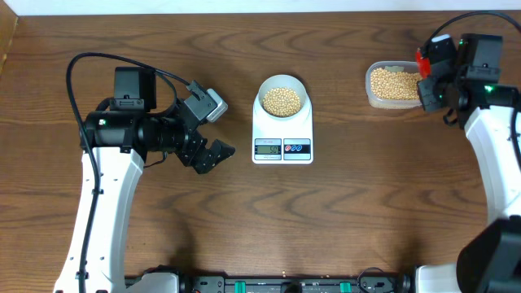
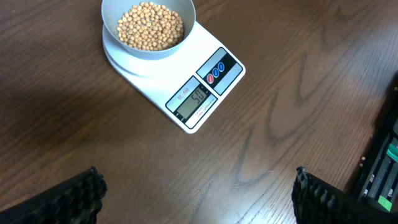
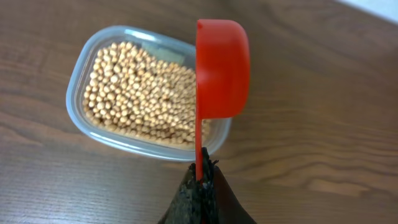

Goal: Scoop item into bowl and weigh 50g on scale
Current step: 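Carry the red scoop right past the soybean tub, then lower the red scoop onto the table right of the tub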

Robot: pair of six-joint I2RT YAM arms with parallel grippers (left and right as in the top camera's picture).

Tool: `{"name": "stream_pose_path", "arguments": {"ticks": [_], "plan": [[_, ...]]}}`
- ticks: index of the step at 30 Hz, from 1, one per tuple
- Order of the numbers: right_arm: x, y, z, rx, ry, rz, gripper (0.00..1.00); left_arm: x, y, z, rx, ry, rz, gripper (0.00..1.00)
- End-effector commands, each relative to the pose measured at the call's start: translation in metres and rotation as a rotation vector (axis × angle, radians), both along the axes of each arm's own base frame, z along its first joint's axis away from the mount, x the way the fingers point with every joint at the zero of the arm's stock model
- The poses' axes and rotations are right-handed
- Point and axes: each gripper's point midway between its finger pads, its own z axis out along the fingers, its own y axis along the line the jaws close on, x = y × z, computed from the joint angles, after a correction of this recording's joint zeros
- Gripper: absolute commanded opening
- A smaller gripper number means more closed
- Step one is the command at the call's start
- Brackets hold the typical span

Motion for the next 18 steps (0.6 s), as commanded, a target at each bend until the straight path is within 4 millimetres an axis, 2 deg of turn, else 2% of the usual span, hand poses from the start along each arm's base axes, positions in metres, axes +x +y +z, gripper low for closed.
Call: {"name": "stream_pose_path", "arguments": {"ticks": [1, 2, 3, 5, 6, 10, 13, 15, 18], "plan": [[-0.004, -0.001, 0.03, -0.006, -0.079, -0.02, 0.01, -0.001, -0.001, 0.006, -0.007, -0.023, -0.015, 0.98], [-0.006, 0.001, 0.039, 0.02, -0.106, -0.031, 0.01, -0.001, -0.001, 0.006, -0.007, -0.023, -0.015, 0.98], [-0.01, 0.007, 0.058, 0.079, -0.159, -0.041, 0.01, -0.001, -0.001, 0.006, -0.008, -0.023, -0.015, 0.98], [-0.019, 0.008, 0.077, 0.131, -0.205, -0.058, 0.01, -0.001, -0.001, 0.006, -0.007, -0.023, -0.015, 0.98], [-0.037, 0.002, 0.101, 0.191, -0.257, -0.108, 0.01, -0.001, -0.001, 0.006, -0.007, -0.023, -0.015, 0.98], [-0.078, -0.004, 0.131, 0.346, -0.303, -0.155, 0.01, -0.001, -0.001, 0.006, -0.007, -0.023, -0.015, 0.98], [-0.106, 0.001, 0.132, 0.482, -0.263, -0.132, 0.01, -0.001, -0.001, 0.006, -0.007, -0.023, -0.015, 0.98], [-0.117, 0.011, 0.125, 0.593, -0.208, -0.107, 0.01, -0.001, -0.001, 0.006, -0.007, -0.023, -0.015, 0.98], [-0.123, 0.029, 0.107, 0.716, -0.142, -0.052, 0.01, -0.001, -0.001, 0.006, -0.007, -0.023, -0.015, 0.98]]}}
